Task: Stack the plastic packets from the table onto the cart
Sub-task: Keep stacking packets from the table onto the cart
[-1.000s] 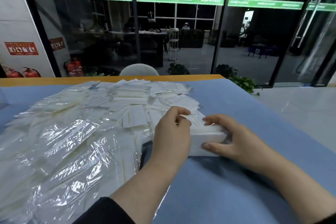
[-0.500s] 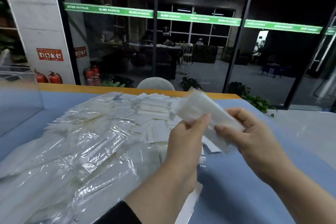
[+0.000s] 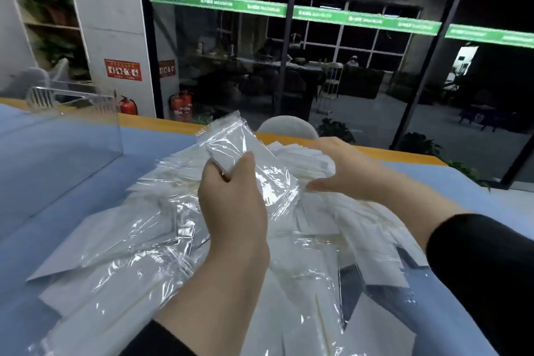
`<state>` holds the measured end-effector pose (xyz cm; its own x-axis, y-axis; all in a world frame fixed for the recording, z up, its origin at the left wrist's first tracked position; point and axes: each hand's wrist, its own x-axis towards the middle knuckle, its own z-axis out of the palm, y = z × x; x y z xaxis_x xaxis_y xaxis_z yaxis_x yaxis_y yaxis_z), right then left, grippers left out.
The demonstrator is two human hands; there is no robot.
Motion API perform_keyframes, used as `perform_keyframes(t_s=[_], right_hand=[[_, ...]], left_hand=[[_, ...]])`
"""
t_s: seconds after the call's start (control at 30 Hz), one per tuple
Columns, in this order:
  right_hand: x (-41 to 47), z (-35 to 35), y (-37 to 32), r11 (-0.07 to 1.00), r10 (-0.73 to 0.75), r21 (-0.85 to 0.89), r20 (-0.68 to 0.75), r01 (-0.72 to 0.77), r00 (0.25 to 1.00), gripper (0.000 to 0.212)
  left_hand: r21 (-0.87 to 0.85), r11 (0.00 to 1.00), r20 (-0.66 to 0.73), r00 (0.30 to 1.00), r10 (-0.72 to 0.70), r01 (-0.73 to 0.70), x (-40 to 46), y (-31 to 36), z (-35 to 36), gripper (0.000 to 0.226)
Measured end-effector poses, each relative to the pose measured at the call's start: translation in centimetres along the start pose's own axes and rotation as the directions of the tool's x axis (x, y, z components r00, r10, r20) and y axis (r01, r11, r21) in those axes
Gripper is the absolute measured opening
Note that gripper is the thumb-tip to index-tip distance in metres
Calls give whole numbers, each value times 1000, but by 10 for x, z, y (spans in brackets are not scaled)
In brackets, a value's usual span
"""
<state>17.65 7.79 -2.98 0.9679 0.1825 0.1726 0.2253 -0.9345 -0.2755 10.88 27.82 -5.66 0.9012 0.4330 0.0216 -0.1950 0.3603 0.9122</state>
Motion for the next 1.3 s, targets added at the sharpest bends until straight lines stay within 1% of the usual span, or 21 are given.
perform_keyframes(t_s=[0.07, 0.13, 0.2, 0.27, 0.3, 0.37, 0.5, 0.57, 0.63, 0.77, 0.8, 0.87, 0.93, 0.97, 1.03, 1.1, 1.13, 1.17, 1.2, 1.23, 1.3], right_hand=[[23, 3, -1, 999, 15, -40, 109, -11, 994, 94], [42, 7, 4, 996, 60, -77, 192, -46, 979, 102], [56, 14, 12, 989, 122, -113, 295, -92, 948, 109], [65, 23, 19, 984, 162, -127, 374, -122, 913, 109], [67, 27, 20, 986, 158, -119, 380, -121, 912, 105], [67, 32, 21, 989, 126, -117, 336, -92, 934, 90], [62, 38, 18, 976, 48, -219, 173, -9, 984, 56], [58, 43, 20, 974, 15, -226, 116, 12, 993, 49], [55, 47, 23, 981, 9, -194, 86, 8, 996, 45], [51, 45, 24, 988, 46, -147, 8, -45, 999, 20], [49, 43, 24, 991, 42, -124, -45, -48, 998, 19], [38, 32, 21, 998, 49, -32, -222, -57, 974, 21], [19, 14, 14, 980, 123, 193, -386, -51, 914, 18], [7, 3, 10, 944, 183, 329, -435, -34, 882, 16], [-25, -15, 2, 827, 297, 563, -461, 17, 836, 13], [-61, -28, -4, 639, 369, 765, -398, 82, 840, 11], [-80, -33, -7, 511, 391, 853, -337, 102, 857, 11], [-98, -36, -9, 384, 405, 916, -277, 113, 871, 13], [-114, -38, -11, 286, 406, 950, -235, 122, 883, 15], [-129, -40, -12, 239, 405, 963, -215, 124, 889, 17], [-152, -40, -15, 223, 390, 969, -185, 103, 902, 18]], left_hand=[[57, 998, -4, 999, 40, -40, 4, -1, -4, 25], [85, 996, -8, 999, 40, -39, 9, -3, -7, 26], [101, 994, 6, 999, 40, -40, 12, -2, -9, 25], [109, 993, 17, 999, 48, -50, 14, -2, -10, 25], [112, 992, 20, 999, 51, -53, 15, -2, -10, 25], [119, 992, 24, 999, 43, -46, 17, -3, -9, 27], [139, 990, 25, 999, 36, -39, 15, -5, -9, 31], [154, 987, 34, 998, 45, -49, 14, -5, -8, 30], [160, 986, 38, 999, 39, -45, 13, -5, -7, 30], [139, 990, 62, 998, 31, -39, 13, -7, -7, 29], [130, 991, 71, 997, 30, -39, 13, -8, -7, 28], [118, 992, 83, 996, 31, -41, 13, -8, -7, 27], [118, 993, 94, 995, 13, -25, 11, -7, -7, 28], [112, 994, 104, 995, 6, -18, 11, -6, -6, 27], [109, 994, 136, 991, -11, -4, 7, -3, -4, 21], [112, 994, 187, 982, -11, -10, -2, 0, -1, 16], [125, 992, 222, 975, -12, -16, -8, 1, 1, 16], [142, 990, 262, 965, -20, -18, -17, 3, 4, 16], [155, 988, 305, 952, -32, -16, -26, 3, 8, 17], [173, 985, 353, 934, -49, -13, -37, 3, 14, 17], [206, 979, 437, 895, -90, -2, -61, 2, 28, 16]])
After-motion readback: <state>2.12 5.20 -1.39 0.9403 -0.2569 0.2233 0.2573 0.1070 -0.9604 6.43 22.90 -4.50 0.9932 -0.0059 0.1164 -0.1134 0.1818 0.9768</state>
